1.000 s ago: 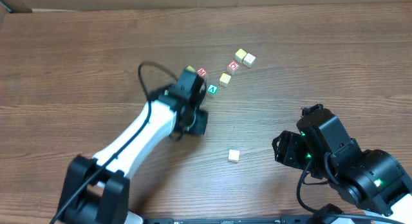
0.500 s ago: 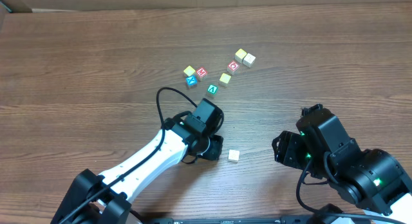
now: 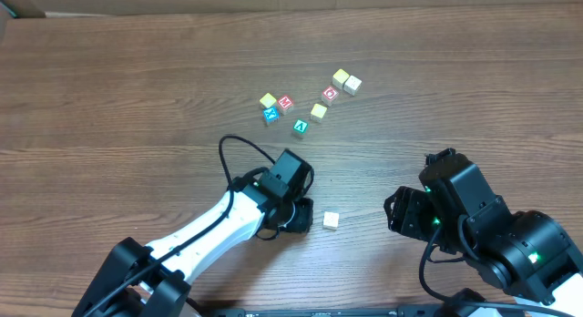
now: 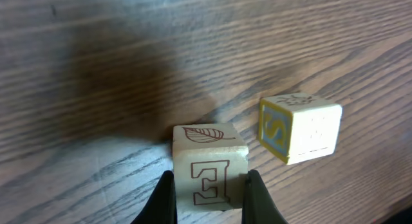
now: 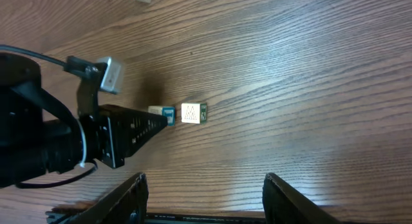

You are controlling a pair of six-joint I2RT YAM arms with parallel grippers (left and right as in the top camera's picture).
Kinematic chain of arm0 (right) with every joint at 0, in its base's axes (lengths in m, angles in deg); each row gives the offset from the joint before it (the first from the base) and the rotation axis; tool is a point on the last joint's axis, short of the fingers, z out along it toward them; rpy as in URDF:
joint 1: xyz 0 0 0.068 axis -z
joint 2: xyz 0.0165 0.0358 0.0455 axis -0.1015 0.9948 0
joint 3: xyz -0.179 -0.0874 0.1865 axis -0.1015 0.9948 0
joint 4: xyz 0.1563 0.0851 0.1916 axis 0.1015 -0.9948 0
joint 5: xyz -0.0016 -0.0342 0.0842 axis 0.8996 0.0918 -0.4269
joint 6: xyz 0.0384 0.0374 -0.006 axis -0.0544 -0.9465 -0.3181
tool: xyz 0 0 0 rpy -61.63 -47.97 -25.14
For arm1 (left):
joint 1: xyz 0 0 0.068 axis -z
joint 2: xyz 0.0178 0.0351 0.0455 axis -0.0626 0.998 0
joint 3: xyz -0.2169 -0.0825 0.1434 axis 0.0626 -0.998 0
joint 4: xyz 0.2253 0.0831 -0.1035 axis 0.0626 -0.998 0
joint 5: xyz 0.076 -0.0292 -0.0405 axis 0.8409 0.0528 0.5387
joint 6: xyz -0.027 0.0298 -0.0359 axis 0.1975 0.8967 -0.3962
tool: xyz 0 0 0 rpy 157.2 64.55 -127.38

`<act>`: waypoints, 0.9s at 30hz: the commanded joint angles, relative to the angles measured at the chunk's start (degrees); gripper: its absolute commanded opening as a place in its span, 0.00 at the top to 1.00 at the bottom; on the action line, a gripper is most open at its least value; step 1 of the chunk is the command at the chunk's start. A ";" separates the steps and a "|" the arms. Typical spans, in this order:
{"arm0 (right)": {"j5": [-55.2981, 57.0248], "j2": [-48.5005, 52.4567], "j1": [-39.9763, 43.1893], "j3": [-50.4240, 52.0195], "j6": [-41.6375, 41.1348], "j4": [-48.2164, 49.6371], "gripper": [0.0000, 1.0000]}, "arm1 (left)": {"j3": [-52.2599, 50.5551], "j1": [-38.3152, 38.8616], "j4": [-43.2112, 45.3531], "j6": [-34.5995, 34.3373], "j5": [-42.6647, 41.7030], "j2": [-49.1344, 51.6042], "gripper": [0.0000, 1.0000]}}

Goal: Flip 3 blocks
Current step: 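Carry the E block forward and place it beside the M block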

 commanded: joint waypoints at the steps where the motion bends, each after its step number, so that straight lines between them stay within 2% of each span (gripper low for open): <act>1: 0.02 -0.07 0.31 -1.20 0.04 0.13 0.41 | -1.44 0.07 2.10 -2.05 -2.32 -1.07 0.95; 27: -0.39 -0.07 0.31 -1.20 0.07 -0.17 0.41 | -1.53 0.22 6.05 -3.67 -3.69 -1.05 0.90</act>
